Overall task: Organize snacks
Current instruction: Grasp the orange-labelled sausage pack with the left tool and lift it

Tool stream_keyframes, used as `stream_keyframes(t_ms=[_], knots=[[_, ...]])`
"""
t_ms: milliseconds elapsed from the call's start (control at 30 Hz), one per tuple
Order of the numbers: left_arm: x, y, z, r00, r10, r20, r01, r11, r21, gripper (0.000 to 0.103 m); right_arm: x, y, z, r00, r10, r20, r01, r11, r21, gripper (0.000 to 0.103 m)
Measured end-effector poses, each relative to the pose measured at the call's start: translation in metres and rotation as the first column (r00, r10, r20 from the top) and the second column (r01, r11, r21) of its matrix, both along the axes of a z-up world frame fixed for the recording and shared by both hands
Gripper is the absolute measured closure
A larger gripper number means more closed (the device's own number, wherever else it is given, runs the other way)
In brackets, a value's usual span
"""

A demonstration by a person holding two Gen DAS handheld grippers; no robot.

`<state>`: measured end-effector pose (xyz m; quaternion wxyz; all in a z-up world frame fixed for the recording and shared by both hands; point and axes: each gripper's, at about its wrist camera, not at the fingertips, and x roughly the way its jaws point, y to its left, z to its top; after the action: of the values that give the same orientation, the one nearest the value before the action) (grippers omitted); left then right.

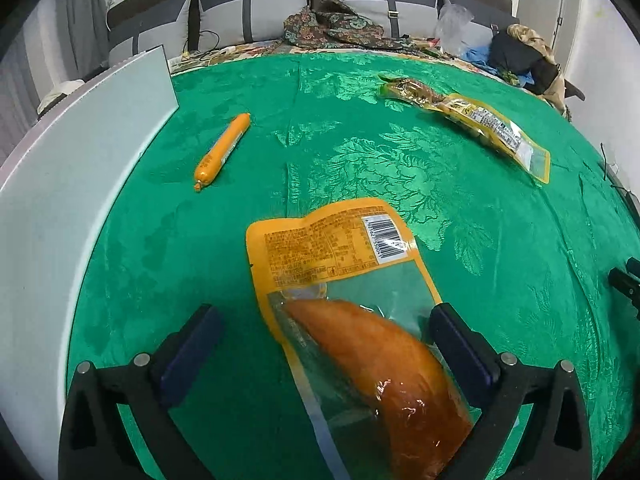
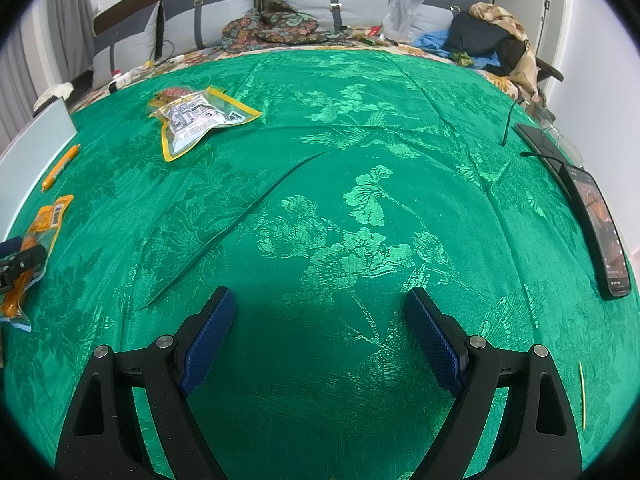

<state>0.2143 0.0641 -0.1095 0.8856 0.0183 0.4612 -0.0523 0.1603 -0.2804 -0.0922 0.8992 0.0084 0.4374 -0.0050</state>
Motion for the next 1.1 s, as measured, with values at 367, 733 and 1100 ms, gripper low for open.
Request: stream_keyframes(t_ms=[367,733,1100], knots=[[0.002,0.011,-0.001,1.0,-0.021,-0.006,0.021,1.0,-0.002,0.0,0.0,-0.001,0.0,1.0,0.0,0.0,0.0,1.0,0.0,0.013],[0.004,0.011,-0.002,0.999,-0.047,0.006,0.047,0.999,-0.006,0.0,0.0,0.0,0.0,1.0,0.0,0.0,0.0,1.0,0.0,0.013],[0.003,0.01,-0.002,0.999,-0.044,0.009,0.044,0.999,-0.004,0.0,0.026,0.003,0.024,0.996,0.087,0.022,-0.087,0.996,-0.006,0.016]])
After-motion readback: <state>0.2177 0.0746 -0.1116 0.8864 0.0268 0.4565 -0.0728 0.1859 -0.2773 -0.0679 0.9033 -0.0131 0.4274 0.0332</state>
